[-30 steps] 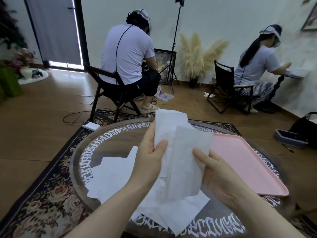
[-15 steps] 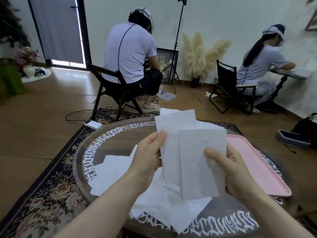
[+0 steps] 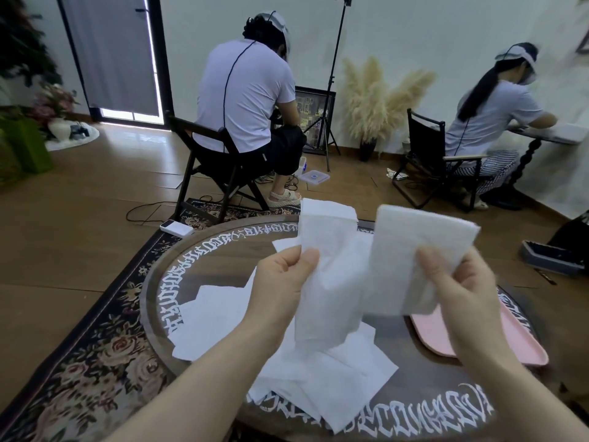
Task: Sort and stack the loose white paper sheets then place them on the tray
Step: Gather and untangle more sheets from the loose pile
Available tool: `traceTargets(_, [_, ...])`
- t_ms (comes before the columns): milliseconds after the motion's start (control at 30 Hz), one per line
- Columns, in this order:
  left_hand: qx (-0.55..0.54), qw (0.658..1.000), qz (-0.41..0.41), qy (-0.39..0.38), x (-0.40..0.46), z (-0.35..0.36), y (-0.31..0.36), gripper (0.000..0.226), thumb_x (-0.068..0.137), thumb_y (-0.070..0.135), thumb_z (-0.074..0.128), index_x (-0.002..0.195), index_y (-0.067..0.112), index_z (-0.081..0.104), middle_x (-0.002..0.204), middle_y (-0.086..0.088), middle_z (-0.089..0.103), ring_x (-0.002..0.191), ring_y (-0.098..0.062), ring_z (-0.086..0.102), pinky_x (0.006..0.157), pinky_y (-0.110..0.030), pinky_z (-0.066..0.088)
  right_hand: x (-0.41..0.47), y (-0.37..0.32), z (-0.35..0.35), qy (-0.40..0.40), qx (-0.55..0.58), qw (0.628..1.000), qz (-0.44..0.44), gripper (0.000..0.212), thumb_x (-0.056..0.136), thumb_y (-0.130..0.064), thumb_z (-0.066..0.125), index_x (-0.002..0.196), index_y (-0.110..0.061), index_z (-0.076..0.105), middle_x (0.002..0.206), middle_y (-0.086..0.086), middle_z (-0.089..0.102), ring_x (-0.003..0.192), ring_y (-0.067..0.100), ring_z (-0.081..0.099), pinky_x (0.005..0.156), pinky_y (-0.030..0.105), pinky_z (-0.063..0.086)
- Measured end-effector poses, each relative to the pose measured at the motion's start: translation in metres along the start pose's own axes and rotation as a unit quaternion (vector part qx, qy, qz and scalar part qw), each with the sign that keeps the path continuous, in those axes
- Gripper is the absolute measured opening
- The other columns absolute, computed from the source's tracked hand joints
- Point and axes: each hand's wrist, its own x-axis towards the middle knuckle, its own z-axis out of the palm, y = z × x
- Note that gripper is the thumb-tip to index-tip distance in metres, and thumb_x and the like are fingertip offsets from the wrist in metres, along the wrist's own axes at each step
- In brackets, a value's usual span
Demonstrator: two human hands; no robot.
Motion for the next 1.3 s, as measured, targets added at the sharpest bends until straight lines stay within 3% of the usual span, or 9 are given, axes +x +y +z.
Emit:
traceTargets(67, [0.003,1.0,0.0,0.002,-0.001,0.002,-0.001,0.024,0.097,0.021,0.059,0.084,0.019,0.08,0.094,-0.008,0.077,0.081,-0.017,0.069,0.075,-0.031,0.055,0.003,-0.008,-0.002,-0.011,0.056,0.998,-0.003,0.018,0.081,-0.022,0.059,0.098,-0.019,0.063,0.084,-0.013,0.076,0.075,0.001,0.069,0.064,0.018,0.056])
traceTargets(133, [-0.002,1.0,-0.011,-0.004,-0.003,0.005,-0.003,0.023,0.097,0.022,0.059,0.088,0.015,0.078,0.097,-0.012,0.076,0.083,-0.021,0.069,0.081,-0.037,0.053,-0.001,-0.009,0.005,-0.078,0.113,0.987,0.078,0.023,0.079,-0.019,0.059,0.1,-0.01,0.064,0.088,0.0,0.077,0.075,0.013,0.073,0.061,0.025,0.058])
traceTargets(267, [-0.015,0.999,-0.028,-0.015,-0.005,0.013,-0.008,0.027,0.097,0.028,0.058,0.096,0.009,0.077,0.1,-0.012,0.076,0.098,-0.03,0.071,0.091,-0.042,0.052,-0.01,0.007,0.021,-0.124,0.037,0.98,0.15,0.036,0.078,-0.021,0.065,0.109,-0.004,0.066,0.097,0.013,0.076,0.08,0.024,0.074,0.06,0.028,0.058])
traceTargets(433, [-0.021,1.0,-0.013,0.0,-0.004,0.014,-0.011,0.027,0.098,0.03,0.056,0.086,0.022,0.078,0.093,-0.002,0.076,0.082,-0.016,0.069,0.07,-0.026,0.052,-0.002,0.004,0.022,-0.108,0.147,0.964,0.192,0.033,0.079,-0.023,0.063,0.104,-0.003,0.066,0.09,0.015,0.076,0.071,0.025,0.074,0.055,0.031,0.058])
traceTargets(533, [-0.037,0.999,-0.018,0.009,-0.003,0.014,-0.012,0.026,0.098,0.028,0.056,0.087,0.02,0.078,0.092,-0.003,0.076,0.078,-0.014,0.067,0.067,-0.023,0.05,-0.002,0.006,0.02,-0.114,0.089,0.973,0.177,0.038,0.076,-0.029,0.063,0.101,0.0,0.064,0.075,0.014,0.074,0.058,0.026,0.07,0.049,0.033,0.056])
traceTargets(667, [-0.08,0.994,-0.069,-0.015,-0.007,0.017,-0.011,0.027,0.098,0.03,0.055,0.107,0.015,0.075,0.106,-0.007,0.075,0.103,-0.027,0.071,0.097,-0.045,0.052,-0.006,0.015,0.022,-0.117,0.054,0.977,0.171,0.039,0.082,-0.023,0.063,0.118,-0.01,0.064,0.108,0.01,0.075,0.094,0.027,0.073,0.071,0.032,0.059])
traceTargets(900, [-0.096,0.99,-0.096,-0.037,-0.009,0.017,-0.009,0.032,0.096,0.028,0.052,0.113,0.011,0.073,0.114,-0.011,0.072,0.112,-0.03,0.066,0.108,-0.055,0.042,-0.01,0.017,0.025,-0.109,0.024,0.982,0.153,0.038,0.083,-0.025,0.063,0.118,-0.011,0.065,0.107,0.008,0.075,0.096,0.029,0.072,0.074,0.035,0.058])
traceTargets(1167, [-0.095,0.99,-0.083,-0.057,-0.013,0.017,-0.006,0.035,0.095,0.037,0.053,0.108,0.014,0.075,0.111,-0.009,0.074,0.107,-0.024,0.069,0.101,-0.045,0.05,-0.011,0.019,0.029,-0.099,-0.001,0.985,0.139,0.034,0.082,-0.028,0.066,0.114,-0.016,0.067,0.105,0.005,0.076,0.096,0.028,0.073,0.078,0.041,0.056])
traceTargets(1300, [-0.079,0.994,-0.046,-0.053,-0.013,0.018,-0.01,0.035,0.082,0.035,0.065,0.106,0.012,0.075,0.104,-0.011,0.075,0.093,-0.022,0.073,0.078,-0.031,0.058,-0.012,0.022,0.03,-0.1,0.01,0.985,0.141,0.04,0.079,-0.031,0.069,0.116,-0.016,0.067,0.108,0.008,0.075,0.1,0.032,0.071,0.087,0.049,0.055])
